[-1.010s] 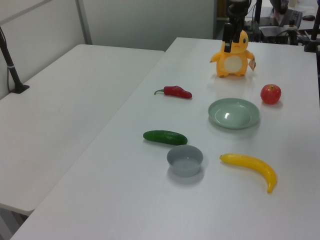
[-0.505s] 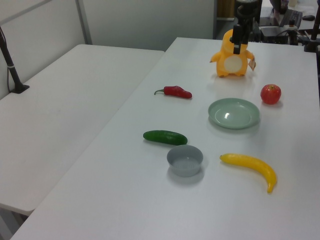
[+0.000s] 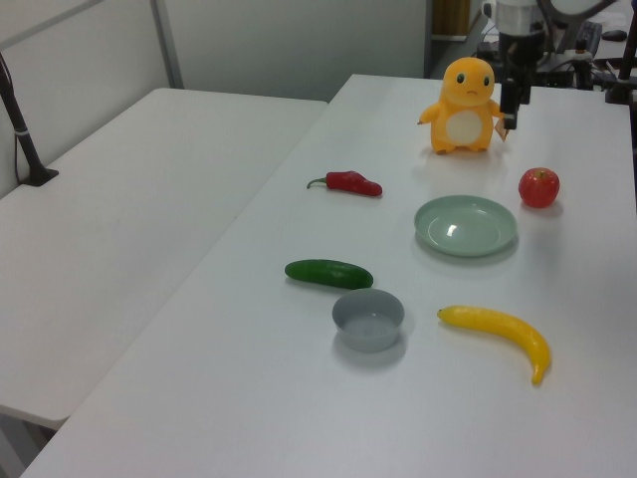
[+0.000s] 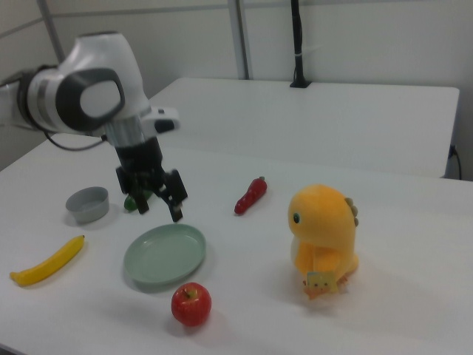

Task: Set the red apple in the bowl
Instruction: 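Move the open gripper over the red apple and lower it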

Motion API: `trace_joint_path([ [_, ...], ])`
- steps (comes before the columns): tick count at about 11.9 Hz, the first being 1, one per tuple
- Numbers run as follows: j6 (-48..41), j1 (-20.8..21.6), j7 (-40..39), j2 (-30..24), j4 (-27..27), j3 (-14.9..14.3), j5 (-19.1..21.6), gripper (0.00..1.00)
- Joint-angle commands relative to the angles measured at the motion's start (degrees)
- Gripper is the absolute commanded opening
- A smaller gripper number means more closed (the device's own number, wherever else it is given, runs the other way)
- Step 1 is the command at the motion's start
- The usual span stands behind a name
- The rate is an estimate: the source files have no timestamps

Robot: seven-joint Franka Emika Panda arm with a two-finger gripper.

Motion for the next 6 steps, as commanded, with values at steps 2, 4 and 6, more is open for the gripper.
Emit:
trace_joint_path([
  [2,4.1,-0.91,-4.67,-5.57,-10.27,-5.03,-2.46,1.0],
  [4,4.72,-1.17,-6.07,-6.44,-12.55,-8.02,-2.46,1.0],
  [6,4.98,-1.17,-7.83,-6.18,-13.35,-10.74,-2.37,1.0],
])
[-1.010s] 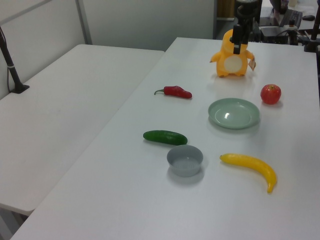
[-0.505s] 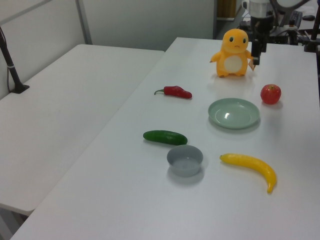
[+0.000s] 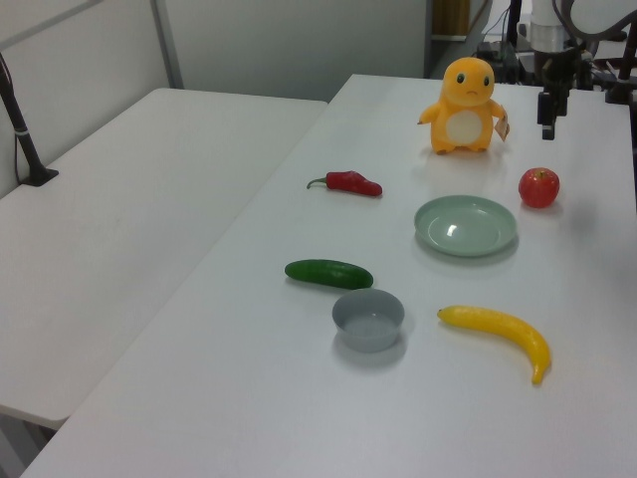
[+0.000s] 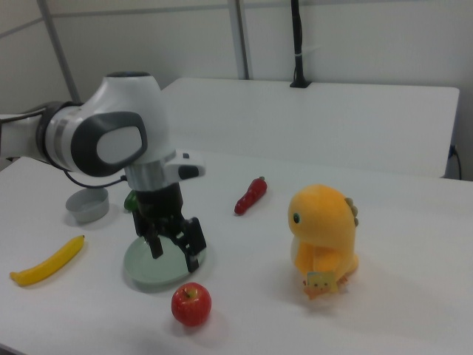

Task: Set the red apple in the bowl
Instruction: 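Move the open gripper over the red apple and lower it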

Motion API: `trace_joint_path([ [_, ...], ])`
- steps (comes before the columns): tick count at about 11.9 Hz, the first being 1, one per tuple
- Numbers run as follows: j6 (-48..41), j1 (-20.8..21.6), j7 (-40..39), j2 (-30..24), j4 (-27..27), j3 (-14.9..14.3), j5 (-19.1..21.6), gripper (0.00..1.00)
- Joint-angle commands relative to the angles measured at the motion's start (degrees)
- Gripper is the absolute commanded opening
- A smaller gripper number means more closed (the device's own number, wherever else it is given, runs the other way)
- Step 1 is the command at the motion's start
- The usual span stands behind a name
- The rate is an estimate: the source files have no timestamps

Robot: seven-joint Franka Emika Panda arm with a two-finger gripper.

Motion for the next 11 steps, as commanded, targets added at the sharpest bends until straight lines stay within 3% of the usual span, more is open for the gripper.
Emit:
trace_joint_path([
  [1,3.04,0.21,-2.65,-2.0,-3.6,-4.64,0.39,1.0],
  [8,19.11,1.79,-2.04,-1.3,-12.64,-4.92,1.81,1.0],
  [11,19.84,3.1,-2.04,-0.95,-13.27,-4.83,2.6,1.0],
])
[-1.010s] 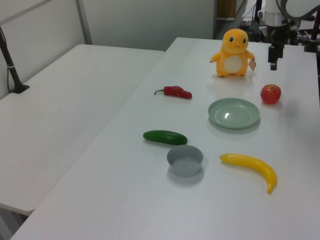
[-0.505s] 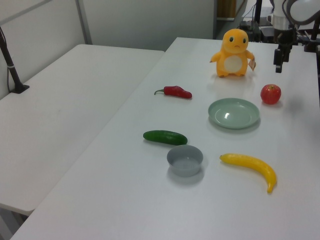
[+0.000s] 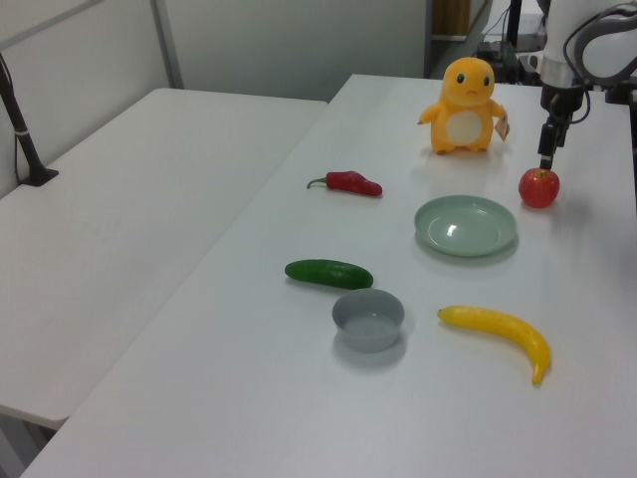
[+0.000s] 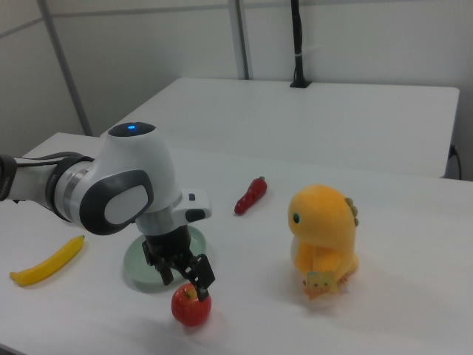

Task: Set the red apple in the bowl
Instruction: 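Move the open gripper over the red apple and lower it, then close the gripper around the red apple and lift it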

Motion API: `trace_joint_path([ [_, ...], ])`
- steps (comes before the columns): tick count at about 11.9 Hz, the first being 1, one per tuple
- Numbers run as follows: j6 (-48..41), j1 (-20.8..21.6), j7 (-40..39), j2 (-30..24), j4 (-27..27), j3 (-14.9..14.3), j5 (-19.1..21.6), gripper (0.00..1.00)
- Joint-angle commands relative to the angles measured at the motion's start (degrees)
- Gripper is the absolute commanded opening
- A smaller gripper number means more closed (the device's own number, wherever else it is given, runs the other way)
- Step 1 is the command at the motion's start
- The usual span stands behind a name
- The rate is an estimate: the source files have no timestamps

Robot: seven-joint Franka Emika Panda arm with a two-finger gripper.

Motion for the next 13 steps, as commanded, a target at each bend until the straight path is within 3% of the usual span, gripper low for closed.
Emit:
trace_joint_path([
  [1,1.79,1.8,-0.7,-0.54,-1.53,-0.41,2.94,1.0],
  [12,7.5,3.21,-1.32,6.66,-0.91,-0.41,3.22,1.0],
  [13,7.5,3.21,-1.32,6.84,-0.91,-0.41,3.13,0.92],
])
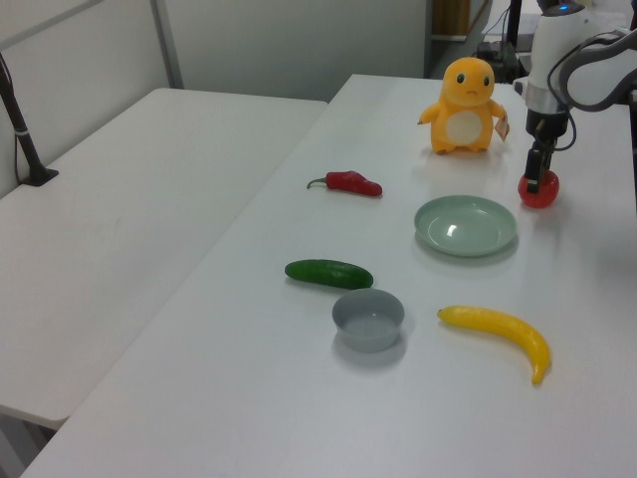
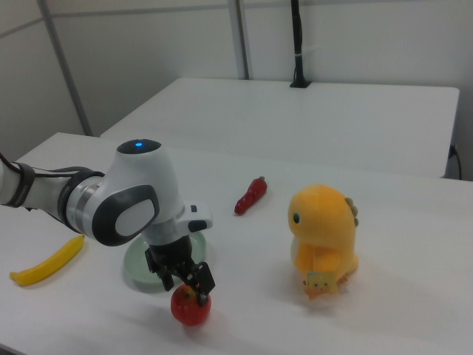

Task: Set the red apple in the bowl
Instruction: 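Close the gripper around the red apple and lift it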

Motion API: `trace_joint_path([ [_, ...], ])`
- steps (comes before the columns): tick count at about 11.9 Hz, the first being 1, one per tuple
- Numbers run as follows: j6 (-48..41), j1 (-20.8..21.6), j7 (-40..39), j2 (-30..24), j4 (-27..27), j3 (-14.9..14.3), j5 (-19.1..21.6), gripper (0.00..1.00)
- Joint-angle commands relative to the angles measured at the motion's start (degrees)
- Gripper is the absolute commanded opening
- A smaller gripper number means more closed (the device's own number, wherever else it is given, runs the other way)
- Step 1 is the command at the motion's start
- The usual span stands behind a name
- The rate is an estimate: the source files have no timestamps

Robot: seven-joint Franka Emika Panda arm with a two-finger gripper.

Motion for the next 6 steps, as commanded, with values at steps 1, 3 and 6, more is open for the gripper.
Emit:
trace_joint_path([
  [1,1.59,0.66,-1.21,0.71,-0.35,-0.45,0.67,0.53],
  [3,1.59,0.66,-1.12,0.71,-0.35,-0.45,0.67,0.4],
  [6,1.24,0.75,-0.68,0.62,0.35,-0.45,0.67,0.4],
])
